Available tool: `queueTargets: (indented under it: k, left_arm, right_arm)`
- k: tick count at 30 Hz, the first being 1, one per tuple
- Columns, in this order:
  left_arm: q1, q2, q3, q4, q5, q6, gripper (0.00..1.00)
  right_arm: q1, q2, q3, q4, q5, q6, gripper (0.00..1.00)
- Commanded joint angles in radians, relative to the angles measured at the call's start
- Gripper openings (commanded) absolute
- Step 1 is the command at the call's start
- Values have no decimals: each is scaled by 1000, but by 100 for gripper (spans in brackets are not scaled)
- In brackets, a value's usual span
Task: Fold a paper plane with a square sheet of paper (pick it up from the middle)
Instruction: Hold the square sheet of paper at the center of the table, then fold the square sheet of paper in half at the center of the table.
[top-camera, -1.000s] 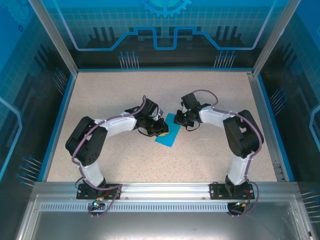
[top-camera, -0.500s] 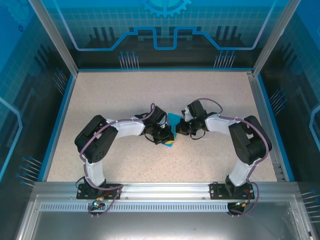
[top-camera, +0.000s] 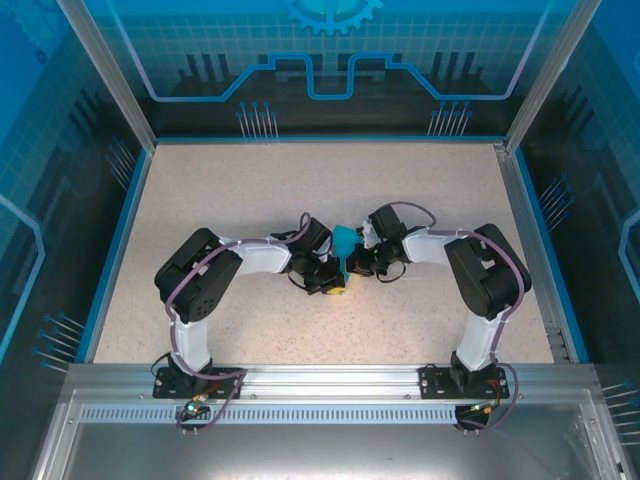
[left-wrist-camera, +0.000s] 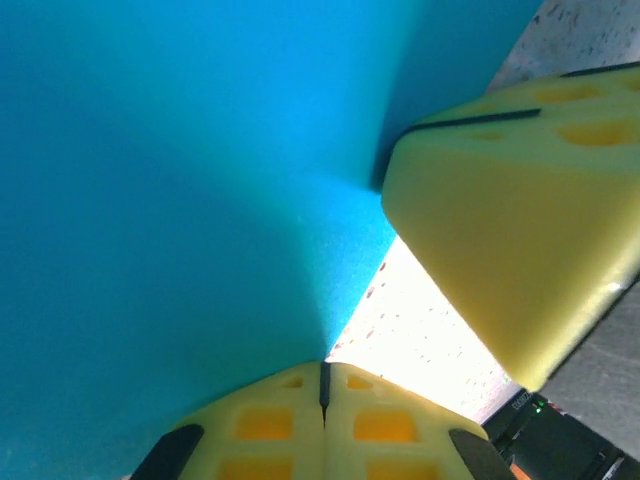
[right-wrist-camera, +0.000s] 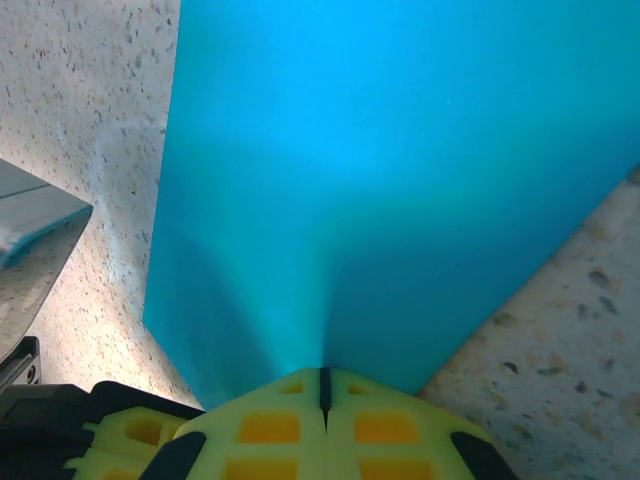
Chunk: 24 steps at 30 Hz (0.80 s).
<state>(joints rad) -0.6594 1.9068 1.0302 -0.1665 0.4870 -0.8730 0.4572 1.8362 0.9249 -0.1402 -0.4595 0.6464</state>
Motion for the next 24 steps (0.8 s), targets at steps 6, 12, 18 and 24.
queueTargets:
  k: [6,12,18,24]
  left_arm:
    - [-16,34,-18,-81,-34,22,0]
    - [-17,43,-24,-107,-53,32,0]
    - [-19,47,-73,-102,-50,36,0]
    - [-21,54,-109,-84,-41,32,0]
  right_arm:
    - [-16,34,24,-43,-5,-57,0]
    - [-27,34,28,-50,6,-66,0]
    - [-89,50,65,-48,15,-108,0]
    - [-144,94,132,-64,38,-137,0]
